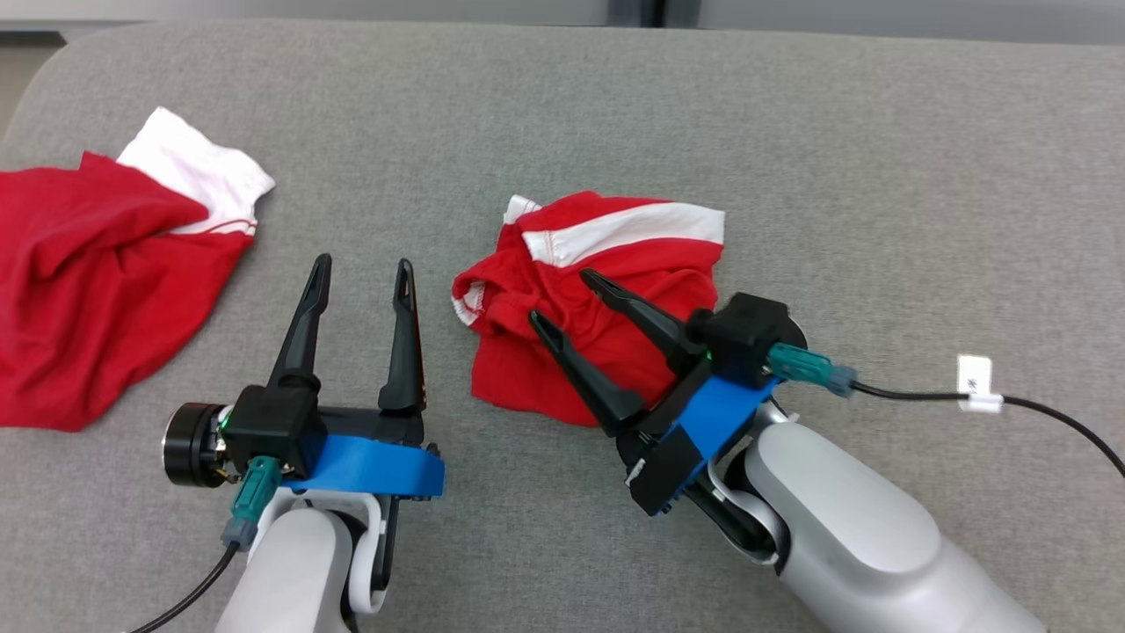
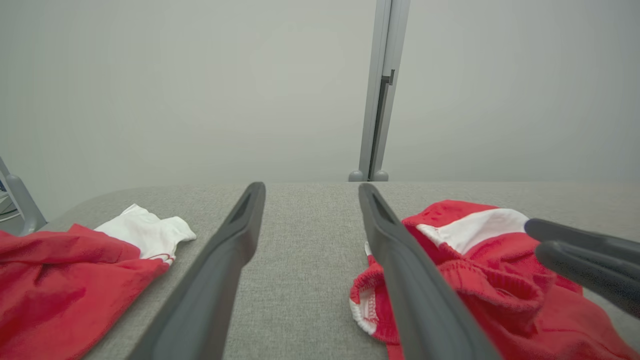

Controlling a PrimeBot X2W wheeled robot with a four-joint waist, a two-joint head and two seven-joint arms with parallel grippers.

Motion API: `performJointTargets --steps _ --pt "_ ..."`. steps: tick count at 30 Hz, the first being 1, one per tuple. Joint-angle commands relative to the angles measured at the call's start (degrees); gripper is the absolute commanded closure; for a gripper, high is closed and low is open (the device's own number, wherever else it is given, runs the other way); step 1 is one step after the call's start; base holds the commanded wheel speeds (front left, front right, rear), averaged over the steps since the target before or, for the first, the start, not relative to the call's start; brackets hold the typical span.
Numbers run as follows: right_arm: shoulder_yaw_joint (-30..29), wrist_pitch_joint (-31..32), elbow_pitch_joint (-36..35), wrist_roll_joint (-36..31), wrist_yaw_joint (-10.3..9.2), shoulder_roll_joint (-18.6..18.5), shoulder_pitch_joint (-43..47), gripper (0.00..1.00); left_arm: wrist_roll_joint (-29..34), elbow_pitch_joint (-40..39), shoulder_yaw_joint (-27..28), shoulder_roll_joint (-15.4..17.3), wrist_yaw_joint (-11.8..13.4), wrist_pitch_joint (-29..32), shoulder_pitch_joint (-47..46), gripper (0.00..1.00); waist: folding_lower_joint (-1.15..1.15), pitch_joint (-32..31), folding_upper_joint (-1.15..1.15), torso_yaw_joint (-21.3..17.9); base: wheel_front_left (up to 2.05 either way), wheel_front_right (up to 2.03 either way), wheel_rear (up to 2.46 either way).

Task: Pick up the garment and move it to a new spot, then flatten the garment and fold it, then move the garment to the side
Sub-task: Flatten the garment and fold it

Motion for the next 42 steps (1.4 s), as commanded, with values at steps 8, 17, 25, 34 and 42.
performJointTargets --steps 8,17,25,34,42 --pt "-11.5 -1.8 -11.6 -4.4 0.03 -4.4 8.6 0.00 0.9 0.4 1.4 1.6 0.5 -0.3 2.5 0.00 0.00 -3.0 0.00 -3.6 0.00 0.00 0.00" --pt "-35.4 -1.8 -21.0 -12.6 0.03 -3.4 23.7 0.00 1.0 0.0 2.1 3.6 1.8 0.7 4.5 0.00 0.00 -5.2 0.00 -7.0 0.00 0.00 0.00" --pt "-46.4 1.2 -26.7 -17.4 0.03 -0.2 33.0 0.00 0.6 -0.7 2.4 4.8 2.4 2.1 6.3 0.00 0.00 -7.0 0.00 -7.9 0.00 0.00 0.00" --pt "-47.9 4.3 -30.4 -19.1 0.03 1.9 35.8 0.00 0.4 -1.2 2.0 5.4 3.1 3.1 7.6 0.00 0.00 -7.8 0.00 -7.9 0.00 0.00 0.00" --pt "-48.0 5.1 -31.1 -19.2 0.03 2.2 36.4 0.00 0.0 -1.5 1.6 5.7 3.2 3.5 7.9 0.00 0.00 -8.0 0.00 -8.0 0.00 0.00 0.00"
